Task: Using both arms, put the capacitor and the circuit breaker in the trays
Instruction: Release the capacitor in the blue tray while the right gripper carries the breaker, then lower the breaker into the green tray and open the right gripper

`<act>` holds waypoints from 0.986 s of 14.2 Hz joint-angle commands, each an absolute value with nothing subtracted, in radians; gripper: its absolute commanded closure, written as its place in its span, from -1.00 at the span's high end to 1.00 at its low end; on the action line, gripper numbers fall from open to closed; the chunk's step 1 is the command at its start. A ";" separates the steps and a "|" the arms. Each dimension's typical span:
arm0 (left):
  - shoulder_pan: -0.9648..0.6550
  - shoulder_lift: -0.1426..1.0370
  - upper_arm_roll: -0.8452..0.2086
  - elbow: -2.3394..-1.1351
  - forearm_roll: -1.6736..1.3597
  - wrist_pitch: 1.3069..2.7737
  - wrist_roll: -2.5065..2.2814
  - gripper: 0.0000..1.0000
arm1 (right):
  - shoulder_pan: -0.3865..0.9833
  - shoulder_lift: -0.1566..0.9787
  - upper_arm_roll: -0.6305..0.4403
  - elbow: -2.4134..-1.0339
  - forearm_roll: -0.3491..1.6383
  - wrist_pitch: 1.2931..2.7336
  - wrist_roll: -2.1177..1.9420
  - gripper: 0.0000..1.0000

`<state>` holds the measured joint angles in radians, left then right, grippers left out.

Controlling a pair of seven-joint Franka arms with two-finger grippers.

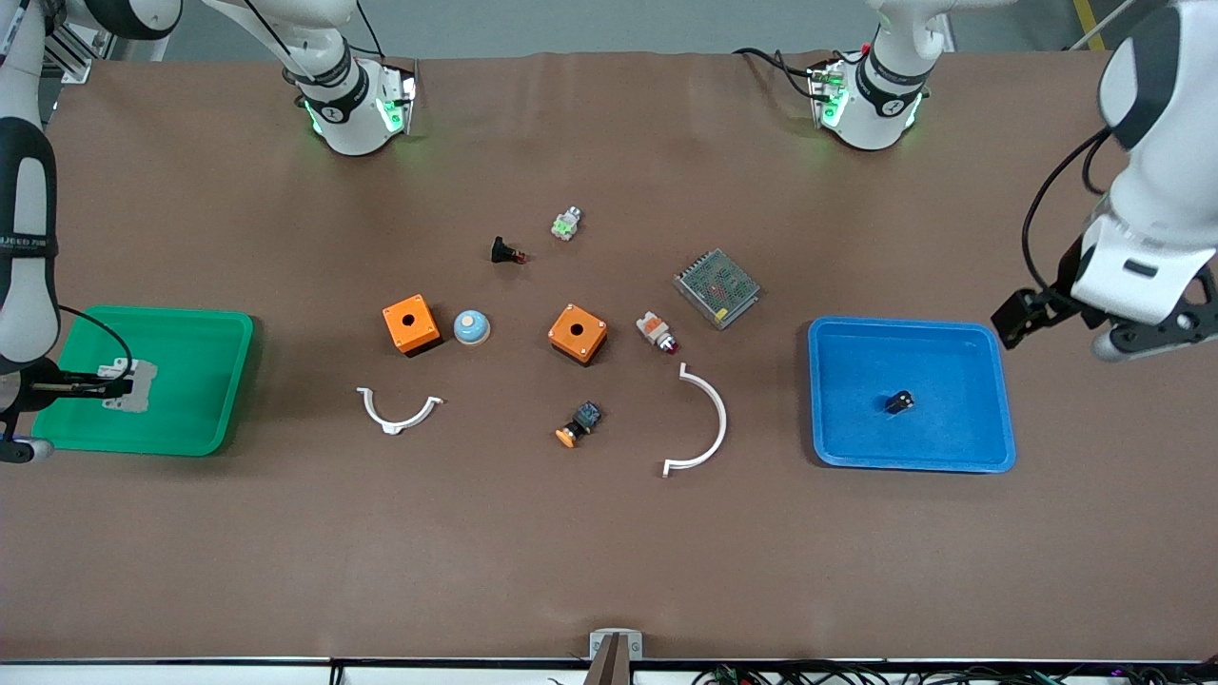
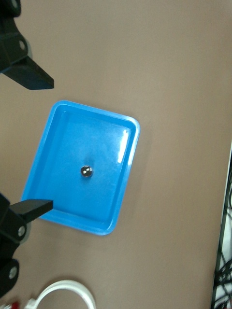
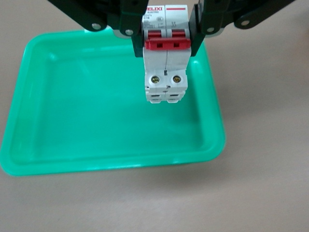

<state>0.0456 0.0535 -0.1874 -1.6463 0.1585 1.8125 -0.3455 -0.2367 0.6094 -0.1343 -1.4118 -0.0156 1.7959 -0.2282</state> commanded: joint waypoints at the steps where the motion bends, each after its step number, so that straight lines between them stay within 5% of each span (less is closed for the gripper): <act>1: 0.051 0.051 -0.192 -1.556 0.104 1.682 -0.269 1.00 | -0.278 0.632 -0.112 -1.456 -0.038 1.903 -0.279 -0.60; 6: 0.040 -0.011 -0.169 -1.532 0.065 1.531 -0.154 1.00 | -0.308 0.660 -0.112 -1.548 -0.038 2.089 -0.336 -0.58; 11: -0.058 -0.078 -0.040 -1.588 0.017 1.488 -0.121 1.00 | -0.328 0.661 -0.112 -1.592 -0.037 2.109 -0.336 -0.51; 12: -0.058 -0.089 -0.038 -1.591 0.017 1.485 -0.121 1.00 | -0.327 0.660 -0.112 -1.592 -0.037 2.106 -0.336 -0.20; 13: -0.058 -0.094 -0.038 -1.598 0.017 1.485 -0.123 1.00 | -0.324 0.658 -0.112 -1.592 -0.037 2.105 -0.334 0.60; 14: -0.058 -0.092 -0.038 -1.597 0.017 1.486 -0.123 1.00 | -0.319 0.654 -0.112 -1.591 -0.038 2.097 -0.334 1.00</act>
